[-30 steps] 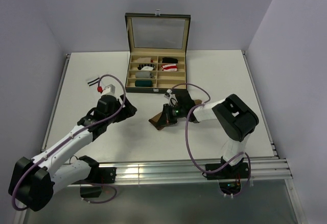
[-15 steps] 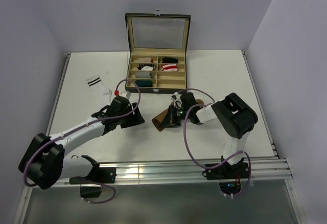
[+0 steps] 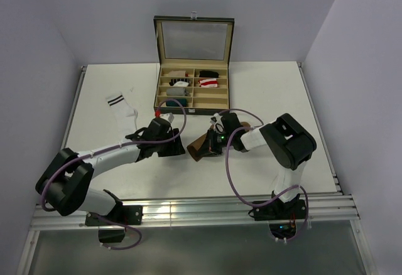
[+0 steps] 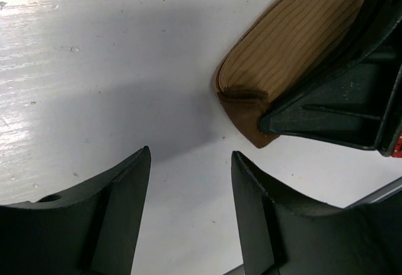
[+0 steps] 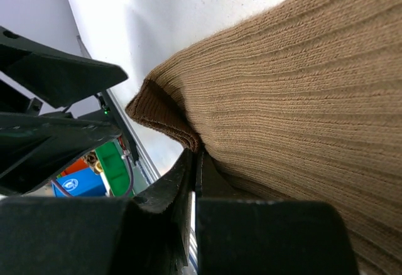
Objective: Roll the socks
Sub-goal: Roll the sock at the center of the board.
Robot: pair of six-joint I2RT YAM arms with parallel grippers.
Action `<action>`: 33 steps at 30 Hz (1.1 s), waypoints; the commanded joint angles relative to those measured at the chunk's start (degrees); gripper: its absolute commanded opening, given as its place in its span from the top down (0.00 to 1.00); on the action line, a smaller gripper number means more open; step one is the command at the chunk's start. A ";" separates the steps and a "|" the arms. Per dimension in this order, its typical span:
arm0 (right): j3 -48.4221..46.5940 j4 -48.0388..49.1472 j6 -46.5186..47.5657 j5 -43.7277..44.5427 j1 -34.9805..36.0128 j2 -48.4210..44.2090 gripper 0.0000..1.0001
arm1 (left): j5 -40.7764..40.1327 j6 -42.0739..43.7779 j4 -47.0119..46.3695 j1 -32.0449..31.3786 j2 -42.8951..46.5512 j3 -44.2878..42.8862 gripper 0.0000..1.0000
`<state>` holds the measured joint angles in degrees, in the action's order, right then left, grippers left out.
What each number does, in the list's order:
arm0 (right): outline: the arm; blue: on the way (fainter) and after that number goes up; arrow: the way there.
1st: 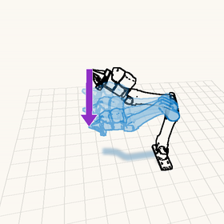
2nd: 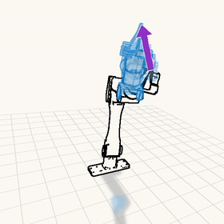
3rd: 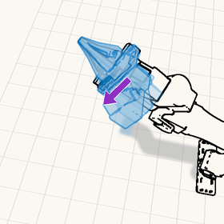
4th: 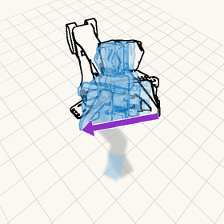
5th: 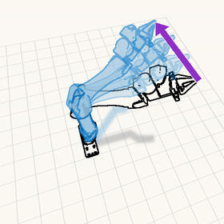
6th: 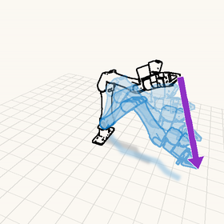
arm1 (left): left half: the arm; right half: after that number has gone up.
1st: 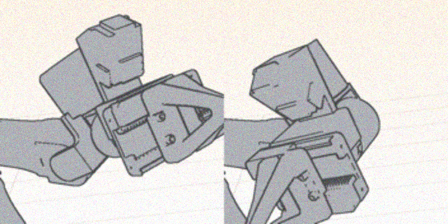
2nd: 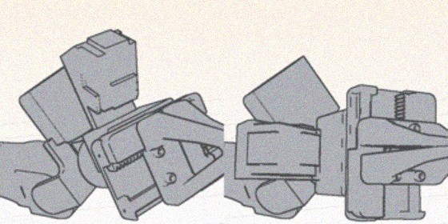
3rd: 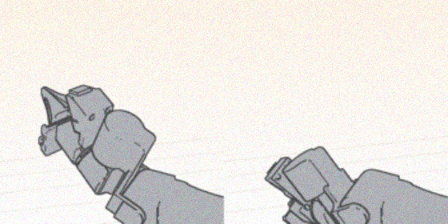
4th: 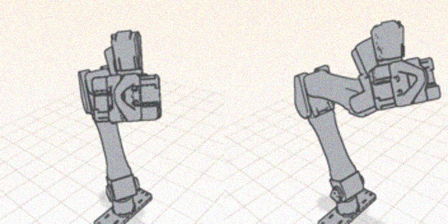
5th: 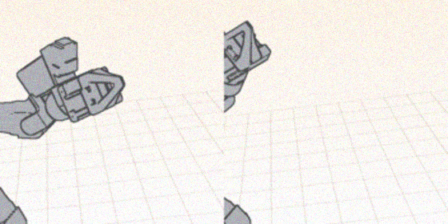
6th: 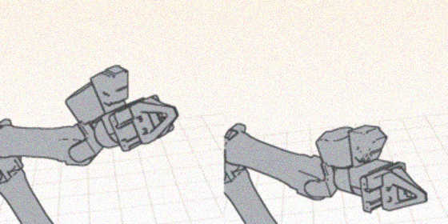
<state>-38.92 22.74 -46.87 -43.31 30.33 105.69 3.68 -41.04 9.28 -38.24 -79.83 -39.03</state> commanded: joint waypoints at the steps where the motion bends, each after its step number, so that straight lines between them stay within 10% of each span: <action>1: -1.42 -3.84 1.96 2.97 -0.36 1.01 1.00 | -0.25 1.05 -3.91 -0.26 -1.72 -2.46 0.42; 33: -4.24 -7.01 3.19 4.20 0.61 1.98 1.00 | -0.43 1.13 -6.03 -0.26 -11.92 -7.82 0.48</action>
<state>-41.80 17.98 -45.58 -42.98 30.50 106.24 4.19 -40.82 3.99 -38.24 -90.83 -44.07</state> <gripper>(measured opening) 0.025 0.523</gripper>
